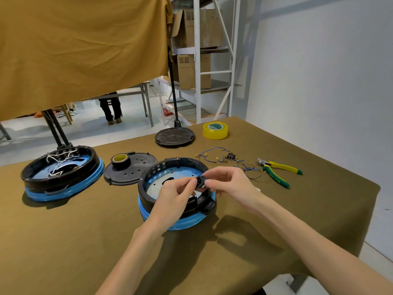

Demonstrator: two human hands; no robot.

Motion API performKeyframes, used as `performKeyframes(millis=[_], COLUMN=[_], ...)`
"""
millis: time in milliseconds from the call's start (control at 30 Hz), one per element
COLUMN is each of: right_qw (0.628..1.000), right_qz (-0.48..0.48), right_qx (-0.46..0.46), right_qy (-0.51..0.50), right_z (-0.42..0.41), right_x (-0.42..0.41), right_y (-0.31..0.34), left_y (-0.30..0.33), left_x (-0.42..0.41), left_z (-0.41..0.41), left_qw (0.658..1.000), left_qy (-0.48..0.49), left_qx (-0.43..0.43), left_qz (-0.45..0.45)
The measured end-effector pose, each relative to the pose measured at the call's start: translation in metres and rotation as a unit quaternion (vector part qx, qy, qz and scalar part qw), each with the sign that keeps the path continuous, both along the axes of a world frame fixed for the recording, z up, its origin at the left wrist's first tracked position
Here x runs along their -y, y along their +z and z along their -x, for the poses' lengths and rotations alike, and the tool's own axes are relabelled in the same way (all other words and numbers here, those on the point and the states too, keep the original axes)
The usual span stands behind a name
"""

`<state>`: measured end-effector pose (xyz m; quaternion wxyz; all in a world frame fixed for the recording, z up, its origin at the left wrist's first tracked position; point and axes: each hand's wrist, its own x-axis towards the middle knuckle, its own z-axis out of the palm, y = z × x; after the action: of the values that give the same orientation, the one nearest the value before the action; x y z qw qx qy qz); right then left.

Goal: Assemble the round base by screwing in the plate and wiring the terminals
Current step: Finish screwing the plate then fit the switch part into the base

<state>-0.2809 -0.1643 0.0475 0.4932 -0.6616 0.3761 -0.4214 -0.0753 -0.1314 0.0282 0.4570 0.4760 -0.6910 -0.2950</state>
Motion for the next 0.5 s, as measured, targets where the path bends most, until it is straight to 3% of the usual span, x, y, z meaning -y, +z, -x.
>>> performKeyframes(millis=[67, 133, 233, 333, 500], right_qw=[0.992, 0.962, 0.924, 0.912, 0.9], right_qz=[0.085, 0.176, 0.212, 0.23, 0.271], right_qx=[-0.082, -0.193, -0.318, -0.339, -0.343], right_qy=[-0.033, -0.076, -0.02, 0.008, 0.002], right_z=[0.0, 0.001, 0.005, 0.008, 0.012], right_x=[0.005, 0.012, 0.02, 0.022, 0.019], right_y=[-0.004, -0.009, -0.013, -0.019, -0.029], left_y=[-0.001, 0.0, -0.002, -0.005, -0.004], left_x=[-0.001, 0.0, -0.001, -0.004, -0.007], left_z=[0.0, 0.0, 0.002, 0.002, -0.006], left_qw=[1.0, 0.999, 0.993, 0.983, 0.978], left_qy=[0.011, 0.037, 0.067, 0.086, 0.085], left_qx=[0.017, 0.035, 0.092, 0.154, 0.178], left_qz=[0.002, 0.004, 0.024, 0.057, 0.075])
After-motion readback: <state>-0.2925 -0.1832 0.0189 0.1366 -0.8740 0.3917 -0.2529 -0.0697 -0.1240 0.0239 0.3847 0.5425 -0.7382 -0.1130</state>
